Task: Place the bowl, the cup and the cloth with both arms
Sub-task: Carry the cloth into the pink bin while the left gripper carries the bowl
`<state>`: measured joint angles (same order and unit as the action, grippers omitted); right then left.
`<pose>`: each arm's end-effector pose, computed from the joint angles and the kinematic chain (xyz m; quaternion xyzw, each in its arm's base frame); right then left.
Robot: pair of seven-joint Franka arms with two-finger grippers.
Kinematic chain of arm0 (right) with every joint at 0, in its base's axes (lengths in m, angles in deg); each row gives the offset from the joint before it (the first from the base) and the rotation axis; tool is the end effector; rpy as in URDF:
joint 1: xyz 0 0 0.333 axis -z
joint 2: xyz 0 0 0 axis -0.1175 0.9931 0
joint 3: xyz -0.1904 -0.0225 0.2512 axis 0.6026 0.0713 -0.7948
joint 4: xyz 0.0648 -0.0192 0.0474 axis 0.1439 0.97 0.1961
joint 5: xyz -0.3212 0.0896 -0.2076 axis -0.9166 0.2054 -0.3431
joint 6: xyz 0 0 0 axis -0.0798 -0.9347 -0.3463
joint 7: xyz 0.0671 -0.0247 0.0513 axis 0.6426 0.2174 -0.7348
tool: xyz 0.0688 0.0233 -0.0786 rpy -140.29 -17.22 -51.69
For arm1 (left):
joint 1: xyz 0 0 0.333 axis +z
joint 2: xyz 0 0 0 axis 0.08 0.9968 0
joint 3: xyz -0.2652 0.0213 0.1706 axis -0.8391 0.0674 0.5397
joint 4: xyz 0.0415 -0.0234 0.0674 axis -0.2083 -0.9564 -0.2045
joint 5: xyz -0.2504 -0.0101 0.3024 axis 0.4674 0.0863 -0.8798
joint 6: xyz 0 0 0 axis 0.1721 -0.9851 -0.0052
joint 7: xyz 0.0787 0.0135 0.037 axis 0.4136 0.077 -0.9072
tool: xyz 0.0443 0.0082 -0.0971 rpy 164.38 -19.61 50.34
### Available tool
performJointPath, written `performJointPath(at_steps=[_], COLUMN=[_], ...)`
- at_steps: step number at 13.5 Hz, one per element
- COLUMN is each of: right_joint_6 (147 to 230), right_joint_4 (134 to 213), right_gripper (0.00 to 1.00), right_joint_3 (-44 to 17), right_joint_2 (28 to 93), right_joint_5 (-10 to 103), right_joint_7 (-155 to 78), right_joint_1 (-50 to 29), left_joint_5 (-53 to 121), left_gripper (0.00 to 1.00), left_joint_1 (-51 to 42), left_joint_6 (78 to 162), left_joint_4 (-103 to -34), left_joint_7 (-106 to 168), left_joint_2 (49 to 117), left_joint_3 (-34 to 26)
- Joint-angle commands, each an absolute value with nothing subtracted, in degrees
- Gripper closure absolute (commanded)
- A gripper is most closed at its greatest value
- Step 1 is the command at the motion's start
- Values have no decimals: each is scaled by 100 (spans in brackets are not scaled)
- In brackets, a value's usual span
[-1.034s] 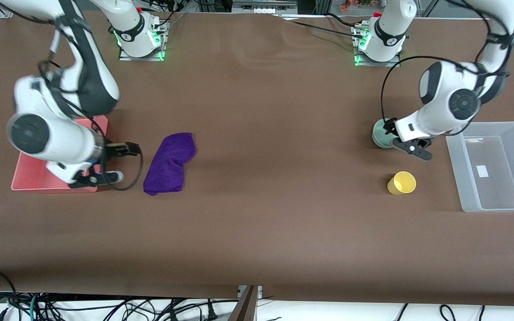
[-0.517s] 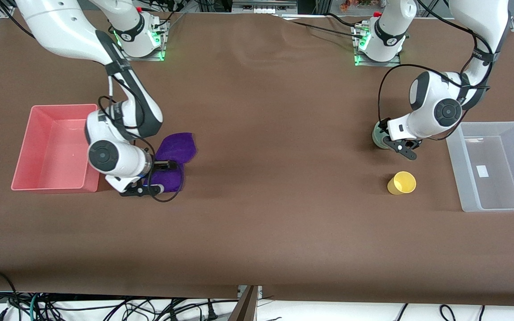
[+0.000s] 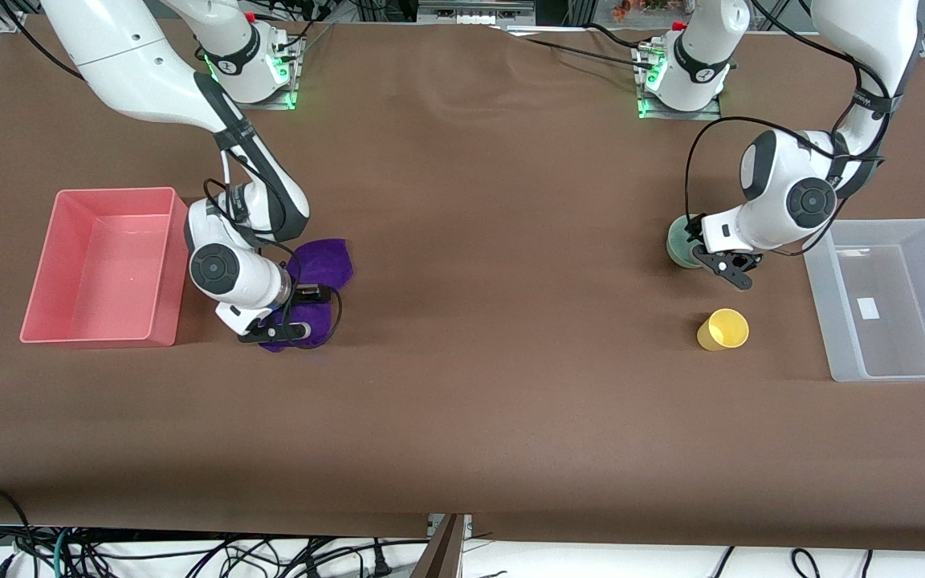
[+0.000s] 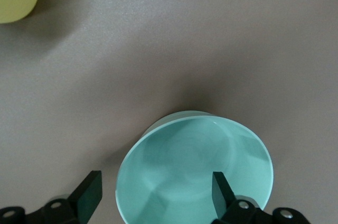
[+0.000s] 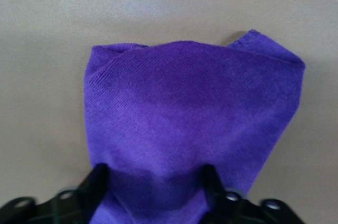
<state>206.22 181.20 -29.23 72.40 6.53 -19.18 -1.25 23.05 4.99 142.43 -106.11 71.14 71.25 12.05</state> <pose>0.5949 0.1920 0.1814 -0.9962 -0.0430 0.0747 0.0142 0.4811 -0.0140 0.2035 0.9450 -0.3110 -0.0987 0.0230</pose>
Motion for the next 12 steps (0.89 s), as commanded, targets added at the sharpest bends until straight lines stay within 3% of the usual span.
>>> performJointPath(at_steps=[1, 2, 3, 4, 6, 10, 12], right_joint_6=[20669, 20661, 20556, 20303, 19321, 16536, 15725], right_joint_4=[18107, 18072, 18037, 17889, 17337, 15667, 15348], right_gripper=[100, 100, 100, 100, 100, 100, 100], right_joint_3=[-2940, -2957, -2966, -2966, -2958, -2888, -2293], right_joint_2=[7182, 7147, 7094, 6998, 6857, 6663, 6497], right_joint_5=[668, 660, 660, 651, 651, 624, 659], right_joint_7=[-1672, -1663, -1672, -1715, -1751, -2563, -3592], right_joint_1=[-152, -152, -143, -117, -90, 146, 226], left_joint_5=[2048, 1907, 1905, 1897, 1897, 1905, 1905], left_gripper=[18, 43, 85, 100, 100, 100, 100], left_joint_1=[573, 608, 626, 643, 635, 661, 906], left_joint_6=[14316, 14316, 14316, 14308, 14308, 14229, 13845], left_joint_4=[-10613, -10613, -10613, -10613, -10604, -10534, -10307], left_joint_7=[7382, 7382, 7382, 7391, 7391, 7460, 7645], left_joint_2=[7148, 7166, 7166, 7166, 7218, 6983, 6658], left_joint_3=[1195, 1195, 1195, 1195, 1186, 1221, 1213])
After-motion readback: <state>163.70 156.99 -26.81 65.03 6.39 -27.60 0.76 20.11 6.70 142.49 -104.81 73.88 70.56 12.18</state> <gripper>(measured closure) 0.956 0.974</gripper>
